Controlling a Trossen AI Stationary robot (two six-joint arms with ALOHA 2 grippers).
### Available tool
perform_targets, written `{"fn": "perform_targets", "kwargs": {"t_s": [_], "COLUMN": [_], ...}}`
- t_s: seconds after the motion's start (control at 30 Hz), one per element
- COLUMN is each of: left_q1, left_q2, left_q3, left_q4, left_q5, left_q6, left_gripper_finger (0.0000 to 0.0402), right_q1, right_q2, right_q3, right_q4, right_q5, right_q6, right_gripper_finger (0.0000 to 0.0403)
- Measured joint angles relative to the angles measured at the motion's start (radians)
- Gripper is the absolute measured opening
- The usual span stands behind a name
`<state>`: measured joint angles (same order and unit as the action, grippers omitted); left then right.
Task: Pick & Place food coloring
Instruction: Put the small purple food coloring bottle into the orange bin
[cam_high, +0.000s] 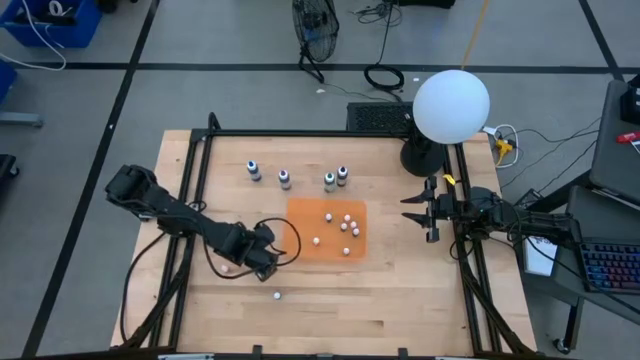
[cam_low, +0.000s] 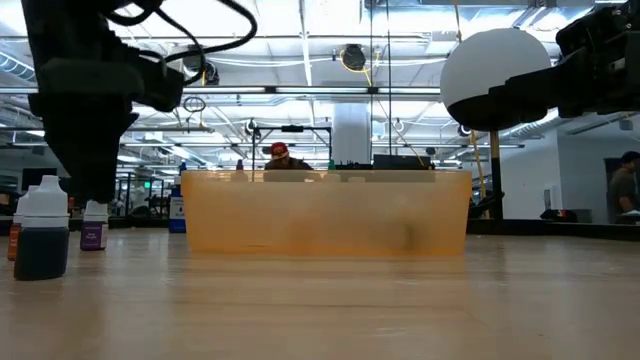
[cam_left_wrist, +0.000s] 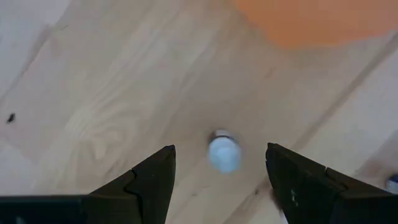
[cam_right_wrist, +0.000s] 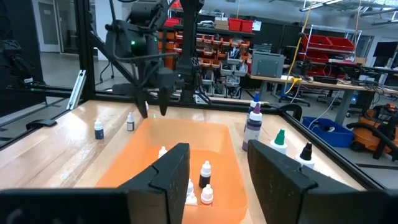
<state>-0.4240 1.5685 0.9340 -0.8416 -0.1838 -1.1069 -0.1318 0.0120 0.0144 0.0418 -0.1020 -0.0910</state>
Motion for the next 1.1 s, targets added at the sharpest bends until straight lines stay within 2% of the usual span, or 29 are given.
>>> {"fn": "perform_targets", "kwargs": {"t_s": [0.33,0.77,0.9,1.1], "left_q1": [0.027,0.071,0.070,0.073], "left_q2": [0.001,0.001,0.001,0.001], "left_q3": [-0.081,-0.088,-0.088,-0.088], "left_q4": [0.089,0.093,0.106,0.131], "left_q5": [0.008,0.079,0.107,0.104], "left_q6": [-0.015,0.013,0.025,0.056], "left_gripper_finger": [0.0250,0.0245,0.0206,0.0114], "right_q1": [0.000,0.000,0.000,0.000], "right_q2": [0.000,0.000,0.000,0.000], "right_q3": [0.000,0.000,0.000,0.000], "right_q4": [0.000,0.000,0.000,0.000], "right_q5": [0.000,0.000,0.000,0.000], "right_q6": [0.000,0.000,0.000,0.000], "right_gripper_finger": [0.0150,0.0152,0.0151,0.0149]}}
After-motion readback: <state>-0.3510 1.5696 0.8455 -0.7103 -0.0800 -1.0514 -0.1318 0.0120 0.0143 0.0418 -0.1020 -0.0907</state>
